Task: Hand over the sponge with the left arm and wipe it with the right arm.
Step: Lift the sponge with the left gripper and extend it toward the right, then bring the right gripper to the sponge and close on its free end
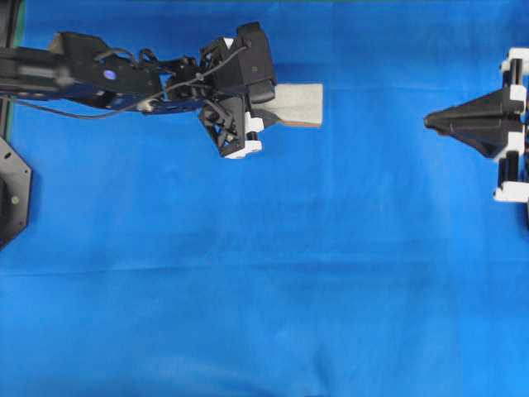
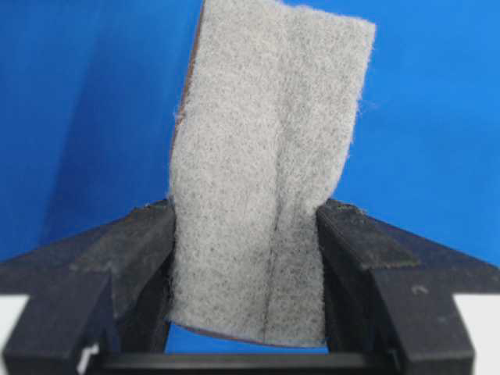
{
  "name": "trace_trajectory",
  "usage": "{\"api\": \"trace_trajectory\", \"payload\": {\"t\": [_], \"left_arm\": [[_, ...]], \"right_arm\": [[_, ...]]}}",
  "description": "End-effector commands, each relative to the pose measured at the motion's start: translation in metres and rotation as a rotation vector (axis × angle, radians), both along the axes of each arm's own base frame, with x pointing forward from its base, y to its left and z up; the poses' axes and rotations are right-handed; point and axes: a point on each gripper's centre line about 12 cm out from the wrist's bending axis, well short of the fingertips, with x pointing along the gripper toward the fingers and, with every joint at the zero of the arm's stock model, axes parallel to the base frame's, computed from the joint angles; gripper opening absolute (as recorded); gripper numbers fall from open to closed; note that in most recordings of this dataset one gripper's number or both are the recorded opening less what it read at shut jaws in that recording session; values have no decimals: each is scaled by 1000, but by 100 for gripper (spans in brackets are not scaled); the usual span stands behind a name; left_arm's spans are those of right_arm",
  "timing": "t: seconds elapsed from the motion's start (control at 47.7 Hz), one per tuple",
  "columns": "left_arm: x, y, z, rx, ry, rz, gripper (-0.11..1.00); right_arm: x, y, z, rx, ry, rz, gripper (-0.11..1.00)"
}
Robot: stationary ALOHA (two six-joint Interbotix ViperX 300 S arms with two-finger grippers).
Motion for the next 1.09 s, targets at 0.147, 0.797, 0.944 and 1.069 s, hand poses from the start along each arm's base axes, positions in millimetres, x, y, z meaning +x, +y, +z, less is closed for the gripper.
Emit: {"api": "trace_trajectory", "payload": {"t": [0.147, 0.797, 0.944, 1.069], "left_arm": [[0, -47, 67, -32, -131, -74, 43], [1, -81, 64, -177, -135, -68, 43], [0, -81, 63, -177, -132, -66, 43], [0, -81, 62, -177, -130, -66, 43]], "right_arm": [[2, -4, 6, 0, -14, -17, 1], [24, 6, 4, 85, 25, 32, 1], [39, 13, 5, 90, 49, 63, 1], [56, 16, 3, 94, 78, 75, 1]]}}
